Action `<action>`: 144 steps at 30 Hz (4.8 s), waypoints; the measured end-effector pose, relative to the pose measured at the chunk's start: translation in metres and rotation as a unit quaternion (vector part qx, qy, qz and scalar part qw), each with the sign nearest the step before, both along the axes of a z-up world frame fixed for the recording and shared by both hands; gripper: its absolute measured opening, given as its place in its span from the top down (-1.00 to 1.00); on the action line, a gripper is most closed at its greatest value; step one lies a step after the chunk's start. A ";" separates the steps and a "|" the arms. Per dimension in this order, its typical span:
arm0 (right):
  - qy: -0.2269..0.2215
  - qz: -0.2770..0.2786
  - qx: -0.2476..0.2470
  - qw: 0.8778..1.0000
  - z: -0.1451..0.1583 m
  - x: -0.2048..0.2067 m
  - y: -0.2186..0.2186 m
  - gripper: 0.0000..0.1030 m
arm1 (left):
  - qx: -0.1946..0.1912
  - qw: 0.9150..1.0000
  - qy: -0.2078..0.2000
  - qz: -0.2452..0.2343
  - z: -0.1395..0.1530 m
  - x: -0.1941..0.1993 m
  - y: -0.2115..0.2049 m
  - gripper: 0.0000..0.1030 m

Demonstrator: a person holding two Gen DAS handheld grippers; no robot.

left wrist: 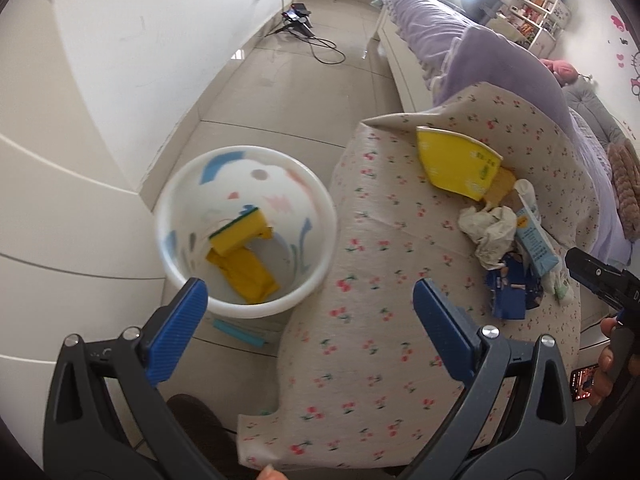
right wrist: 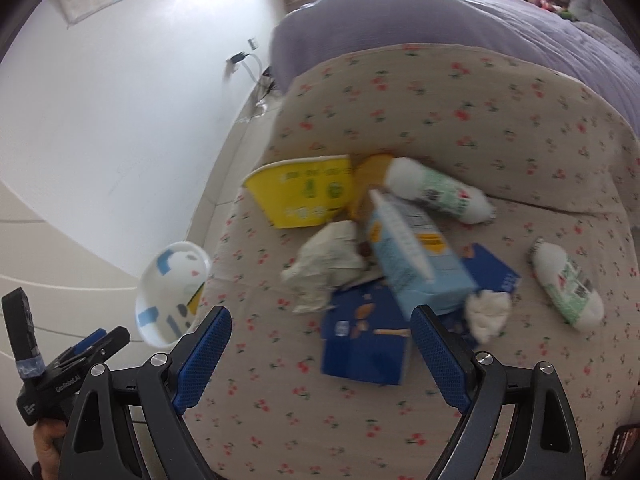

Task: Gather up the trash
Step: 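Reach the right gripper to the blue milk carton and grasp it, then grasp the crumpled tissue with the left gripper while the right gripper holds the carton, then move the tissue over the wastebasket and open the left gripper, then drop the milk carton into the wastebasket by opening the right gripper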

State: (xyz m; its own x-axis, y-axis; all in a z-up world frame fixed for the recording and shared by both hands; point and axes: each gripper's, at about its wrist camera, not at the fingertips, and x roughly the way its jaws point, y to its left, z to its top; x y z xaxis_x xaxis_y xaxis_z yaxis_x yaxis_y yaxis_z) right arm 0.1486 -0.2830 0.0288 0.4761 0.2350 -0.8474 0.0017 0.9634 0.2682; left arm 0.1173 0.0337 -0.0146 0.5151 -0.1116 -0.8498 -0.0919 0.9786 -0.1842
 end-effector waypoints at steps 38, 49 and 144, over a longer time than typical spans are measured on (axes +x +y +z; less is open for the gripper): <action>0.086 -0.034 0.089 0.992 -0.065 0.047 -0.075 -0.11 | 0.021 0.994 -0.011 -0.108 -0.016 0.041 -0.133 -0.98; 0.011 -0.042 0.100 0.994 -0.015 0.002 -0.089 -0.04 | -0.012 0.989 -0.028 -0.146 -0.024 0.053 -0.163 -0.78; 0.067 0.117 0.096 0.986 -0.065 0.063 0.191 -0.06 | -0.004 0.995 -0.037 0.093 -0.004 0.009 0.116 -0.90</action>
